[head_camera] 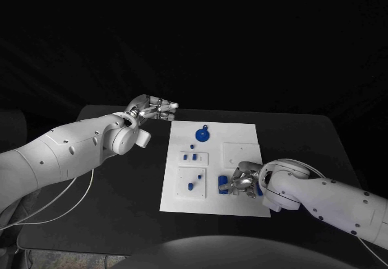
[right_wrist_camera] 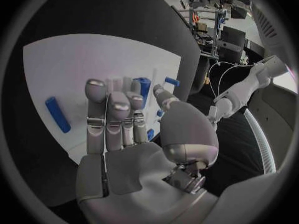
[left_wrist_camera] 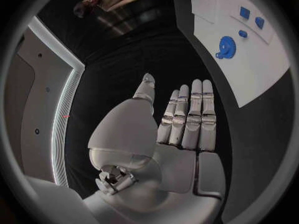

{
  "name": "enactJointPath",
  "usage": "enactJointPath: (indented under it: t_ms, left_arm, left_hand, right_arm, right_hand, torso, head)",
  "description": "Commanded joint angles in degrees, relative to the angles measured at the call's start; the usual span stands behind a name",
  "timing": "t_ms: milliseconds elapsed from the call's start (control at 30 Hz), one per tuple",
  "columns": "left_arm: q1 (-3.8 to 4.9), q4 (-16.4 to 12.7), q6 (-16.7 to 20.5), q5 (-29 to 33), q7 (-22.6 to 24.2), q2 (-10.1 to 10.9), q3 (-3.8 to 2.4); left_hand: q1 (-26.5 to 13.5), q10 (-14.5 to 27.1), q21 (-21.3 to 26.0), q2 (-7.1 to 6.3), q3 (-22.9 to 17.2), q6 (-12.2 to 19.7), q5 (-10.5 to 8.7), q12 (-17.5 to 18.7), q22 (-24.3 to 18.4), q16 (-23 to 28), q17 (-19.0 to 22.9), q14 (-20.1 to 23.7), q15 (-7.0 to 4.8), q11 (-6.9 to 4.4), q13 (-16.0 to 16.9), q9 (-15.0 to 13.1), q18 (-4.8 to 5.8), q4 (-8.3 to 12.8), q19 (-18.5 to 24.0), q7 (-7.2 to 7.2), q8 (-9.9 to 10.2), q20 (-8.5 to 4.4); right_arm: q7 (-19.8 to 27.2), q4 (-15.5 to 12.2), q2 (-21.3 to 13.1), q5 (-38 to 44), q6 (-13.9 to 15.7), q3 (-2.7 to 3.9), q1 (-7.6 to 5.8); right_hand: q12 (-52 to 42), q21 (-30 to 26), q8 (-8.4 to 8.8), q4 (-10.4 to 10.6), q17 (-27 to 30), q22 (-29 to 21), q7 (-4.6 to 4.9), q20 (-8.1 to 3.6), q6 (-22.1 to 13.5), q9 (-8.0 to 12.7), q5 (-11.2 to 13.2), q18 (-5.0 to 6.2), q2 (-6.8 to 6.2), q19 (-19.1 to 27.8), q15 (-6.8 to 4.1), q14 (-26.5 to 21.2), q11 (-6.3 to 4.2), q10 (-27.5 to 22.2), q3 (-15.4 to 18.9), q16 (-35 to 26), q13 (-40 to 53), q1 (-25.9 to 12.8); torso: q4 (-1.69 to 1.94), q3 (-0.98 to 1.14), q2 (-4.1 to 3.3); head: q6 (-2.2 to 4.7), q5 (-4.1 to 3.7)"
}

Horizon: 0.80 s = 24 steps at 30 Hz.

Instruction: Assemble the parts on the task board

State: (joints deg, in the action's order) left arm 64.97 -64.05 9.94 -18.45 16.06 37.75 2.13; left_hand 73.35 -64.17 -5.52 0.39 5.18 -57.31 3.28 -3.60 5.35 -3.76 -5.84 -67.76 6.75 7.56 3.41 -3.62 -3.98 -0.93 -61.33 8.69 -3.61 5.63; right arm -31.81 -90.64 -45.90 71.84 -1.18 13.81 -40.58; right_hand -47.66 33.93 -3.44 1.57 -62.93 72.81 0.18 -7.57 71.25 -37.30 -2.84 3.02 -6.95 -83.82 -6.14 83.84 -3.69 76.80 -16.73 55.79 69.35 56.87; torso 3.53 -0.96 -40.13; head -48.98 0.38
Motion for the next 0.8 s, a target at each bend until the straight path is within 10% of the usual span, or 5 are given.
enactJointPath:
  t_ms: [33,433,567,633,800]
  left_arm:
    - [0.02,-0.1,-0.53,0.22,0.33,-0.02,-0.03]
    - [0.01,-0.08,-0.68,0.22,0.24,0.08,-0.01]
    - [0.0,-0.07,-0.68,0.22,0.22,0.07,0.0]
    - [0.0,-0.08,-0.7,0.22,0.22,0.06,0.0]
    - [0.0,-0.09,-0.74,0.22,0.22,0.04,0.01]
  left_hand:
    - [-0.07,0.33,-0.27,0.67,-0.03,0.22,-0.07,0.23,-0.04,0.26,-0.08,0.36,-0.08,0.09,0.06,-0.05,0.41,-0.31,0.01,0.02,-0.04,0.29]
    - [-0.07,0.33,-0.27,0.67,-0.03,0.22,-0.07,0.23,-0.04,0.26,-0.08,0.36,-0.08,0.09,0.06,-0.05,0.41,-0.31,0.01,0.02,-0.04,0.29]
    - [-0.07,0.33,-0.27,0.67,-0.03,0.22,-0.07,0.23,-0.04,0.26,-0.08,0.36,-0.08,0.09,0.06,-0.05,0.41,-0.31,0.01,0.02,-0.04,0.29]
    - [-0.07,0.33,-0.27,0.67,-0.03,0.22,-0.07,0.23,-0.04,0.26,-0.08,0.36,-0.08,0.09,0.06,-0.05,0.41,-0.31,0.01,0.02,-0.04,0.29]
    - [-0.12,0.37,-0.36,0.78,0.07,0.24,-0.08,0.24,-0.23,0.25,-0.07,0.38,-0.08,0.1,0.06,-0.05,0.41,-0.35,0.06,0.03,-0.04,0.3]
  right_arm:
    - [2.52,-0.46,-0.26,-1.22,-1.92,-0.01,0.08]
    - [2.2,-0.85,-1.29,-1.05,-5.33,0.02,0.29]
    - [0.95,-0.67,-1.36,-0.2,-5.7,0.02,0.44]
    - [0.4,-0.59,-1.35,0.13,-5.42,0.02,0.51]
    - [-0.48,-0.41,-1.09,0.5,-4.41,0.02,0.61]
  right_hand:
    - [-0.12,0.13,-0.32,-0.08,-0.11,0.05,-0.14,-0.32,0.38,-0.12,0.07,-0.49,-0.27,-3.06,-0.35,-0.13,0.02,0.54,0.31,-0.13,0.08,0.88]
    - [-0.16,0.33,-0.29,-0.68,-0.15,0.11,-0.25,-0.22,0.45,-0.32,-0.04,-0.52,-0.54,-3.05,-0.28,-0.09,-0.02,0.59,0.53,-0.1,0.21,3.55]
    - [-0.17,0.35,-0.21,-4.85,0.08,0.17,-0.52,-0.12,0.26,-0.24,-3.0,-0.46,2.75,-3.04,-0.27,-0.1,-0.04,0.46,2.01,-0.09,0.08,5.58]
    - [-0.13,0.27,-0.19,-7.53,0.17,0.16,-0.72,-0.18,-0.11,0.14,-9.16,-0.5,4.63,-3.04,-0.37,-0.11,-0.2,0.4,1.43,-0.08,-0.02,6.69]
    - [-0.31,0.26,-0.25,-10.9,0.44,0.15,-0.7,-0.2,-0.07,0.06,-8.3,-0.57,6.51,-3.05,-0.34,-0.15,-0.27,0.49,-0.72,0.02,-0.16,3.23]
  torso:
    - [-0.02,0.01,-0.01]
    - [-0.03,0.05,0.0]
    - [-0.02,0.02,-0.01]
    - [-0.03,0.0,0.01]
    - [0.04,0.0,0.0]
  head:
    - [-0.06,0.01]
    - [-0.22,-0.02]
    - [-0.24,-0.07]
    - [-0.25,-0.09]
    - [-0.3,-0.09]
